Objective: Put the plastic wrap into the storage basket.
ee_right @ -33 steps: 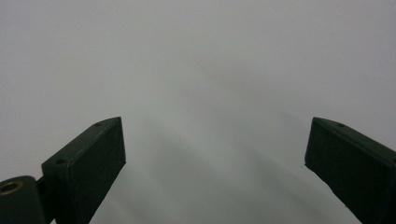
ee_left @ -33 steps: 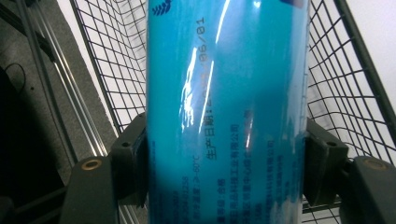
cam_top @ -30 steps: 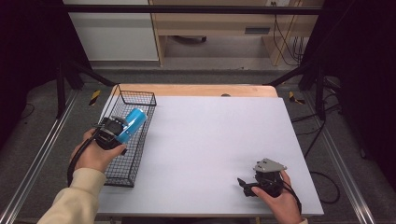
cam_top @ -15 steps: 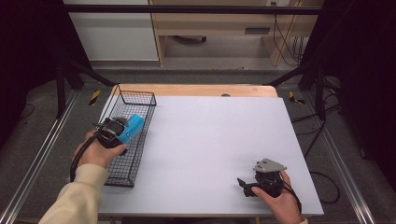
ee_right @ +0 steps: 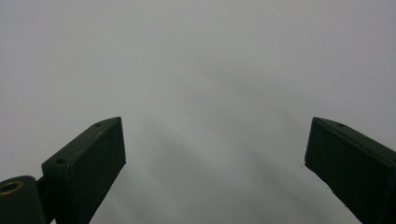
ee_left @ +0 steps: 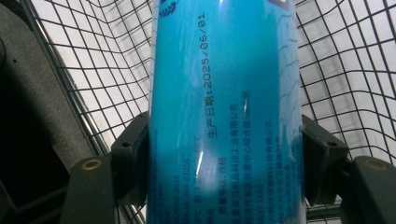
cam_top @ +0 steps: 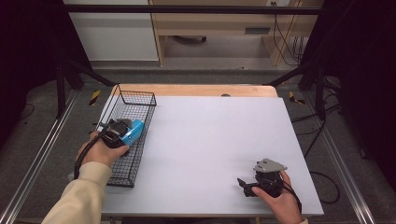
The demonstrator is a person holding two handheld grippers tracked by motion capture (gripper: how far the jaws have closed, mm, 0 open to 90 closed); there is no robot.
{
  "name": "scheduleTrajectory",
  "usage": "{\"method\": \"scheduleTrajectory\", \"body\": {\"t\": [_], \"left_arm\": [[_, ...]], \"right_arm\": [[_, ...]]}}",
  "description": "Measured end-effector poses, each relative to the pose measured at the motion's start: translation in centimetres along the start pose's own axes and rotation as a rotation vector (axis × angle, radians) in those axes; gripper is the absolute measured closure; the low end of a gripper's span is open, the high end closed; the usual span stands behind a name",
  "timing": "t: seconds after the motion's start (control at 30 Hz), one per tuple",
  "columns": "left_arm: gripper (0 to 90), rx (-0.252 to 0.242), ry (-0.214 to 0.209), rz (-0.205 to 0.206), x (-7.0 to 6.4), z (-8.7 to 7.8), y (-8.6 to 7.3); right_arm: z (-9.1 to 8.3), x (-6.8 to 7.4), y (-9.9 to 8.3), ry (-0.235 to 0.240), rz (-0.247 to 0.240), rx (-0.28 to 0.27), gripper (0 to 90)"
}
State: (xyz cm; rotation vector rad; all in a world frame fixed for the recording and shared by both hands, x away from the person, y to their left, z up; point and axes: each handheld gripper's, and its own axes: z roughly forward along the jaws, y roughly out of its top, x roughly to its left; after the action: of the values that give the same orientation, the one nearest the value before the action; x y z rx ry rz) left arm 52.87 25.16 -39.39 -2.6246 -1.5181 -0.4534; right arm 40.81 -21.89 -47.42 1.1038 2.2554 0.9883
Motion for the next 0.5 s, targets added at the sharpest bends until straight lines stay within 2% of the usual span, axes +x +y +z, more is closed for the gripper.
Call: {"method": "scheduleTrajectory", "body": {"t": [0.5], "left_arm": [[31.6,0.012,-0.008,-0.007,-0.03,0.08,0.25]], "right_arm": [[0.02,0.01,0.01,0.000,-0.002,0.000,5.7]]}}
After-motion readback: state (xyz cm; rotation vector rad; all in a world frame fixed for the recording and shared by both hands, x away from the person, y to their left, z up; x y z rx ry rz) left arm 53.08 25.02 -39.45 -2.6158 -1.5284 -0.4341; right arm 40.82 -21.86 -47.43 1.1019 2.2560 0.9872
